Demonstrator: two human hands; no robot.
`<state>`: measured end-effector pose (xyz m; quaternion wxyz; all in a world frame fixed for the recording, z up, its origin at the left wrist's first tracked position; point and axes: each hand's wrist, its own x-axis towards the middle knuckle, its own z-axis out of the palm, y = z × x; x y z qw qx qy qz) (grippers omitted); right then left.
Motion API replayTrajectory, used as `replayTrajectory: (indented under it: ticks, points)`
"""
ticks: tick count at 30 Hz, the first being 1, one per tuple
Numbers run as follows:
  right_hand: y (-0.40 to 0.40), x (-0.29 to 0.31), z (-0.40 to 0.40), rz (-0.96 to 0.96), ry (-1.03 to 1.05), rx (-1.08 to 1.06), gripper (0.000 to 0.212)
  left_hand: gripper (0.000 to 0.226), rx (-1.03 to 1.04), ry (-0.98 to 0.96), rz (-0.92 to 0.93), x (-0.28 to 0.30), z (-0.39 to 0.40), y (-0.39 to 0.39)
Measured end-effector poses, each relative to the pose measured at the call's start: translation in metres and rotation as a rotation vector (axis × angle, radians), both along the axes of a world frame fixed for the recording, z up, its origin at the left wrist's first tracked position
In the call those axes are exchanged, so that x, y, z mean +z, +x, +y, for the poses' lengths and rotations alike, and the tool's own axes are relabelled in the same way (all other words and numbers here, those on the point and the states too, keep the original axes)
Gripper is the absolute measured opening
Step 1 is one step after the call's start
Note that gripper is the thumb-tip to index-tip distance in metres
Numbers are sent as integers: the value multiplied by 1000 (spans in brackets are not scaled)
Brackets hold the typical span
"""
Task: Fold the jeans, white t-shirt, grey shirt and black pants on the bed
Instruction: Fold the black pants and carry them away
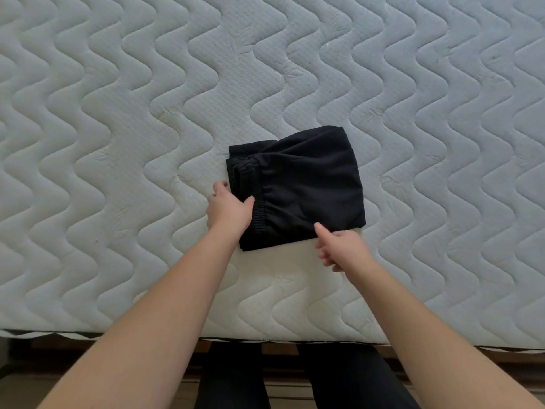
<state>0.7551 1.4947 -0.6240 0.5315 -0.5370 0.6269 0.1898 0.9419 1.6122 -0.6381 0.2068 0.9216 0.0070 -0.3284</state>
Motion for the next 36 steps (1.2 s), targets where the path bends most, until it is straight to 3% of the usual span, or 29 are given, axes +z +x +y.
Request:
replayTrajectory:
  ticks: [3,5,8,11,14,16,19,22,26,28,30,32,36]
  points:
    - [-7,9,-22,-132,-298,6,46,67,-140,-97,-359,11,-8,1]
    - [0,9,-42,-181,-467,1,35,60,-227,-167,-442,13,-18,9]
    - [27,1,-75,-260,-537,30,30,53,-376,-58,-333,8,-36,29]
    - [64,-9,-100,-291,-465,136,64,50,-477,41,-175,0,-44,48]
    - [92,-21,-115,-280,-385,175,78,38,-429,-59,-107,-8,-40,59]
    - [100,-26,-123,-237,-410,190,65,45,-453,-98,-54,-11,-35,63]
    - [99,-34,-130,-276,-448,230,30,49,-527,-70,-61,-17,-25,69]
    - [90,-39,-142,-302,-439,148,27,45,-557,-50,-109,-22,-28,70]
    - [89,-44,-141,-173,-480,76,31,50,-659,45,-234,-24,-33,66]
    - [94,-42,-140,-152,-640,240,44,56,-719,29,-282,-25,-32,70]
    - [103,-34,-143,-259,-709,506,56,58,-790,-16,-279,-25,-32,78]
    - [112,-28,-153,-344,-616,718,50,58,-876,-53,-253,-27,-36,88]
    - [121,-30,-168,-209,-539,964,32,49,-912,-55,-232,-30,-48,100]
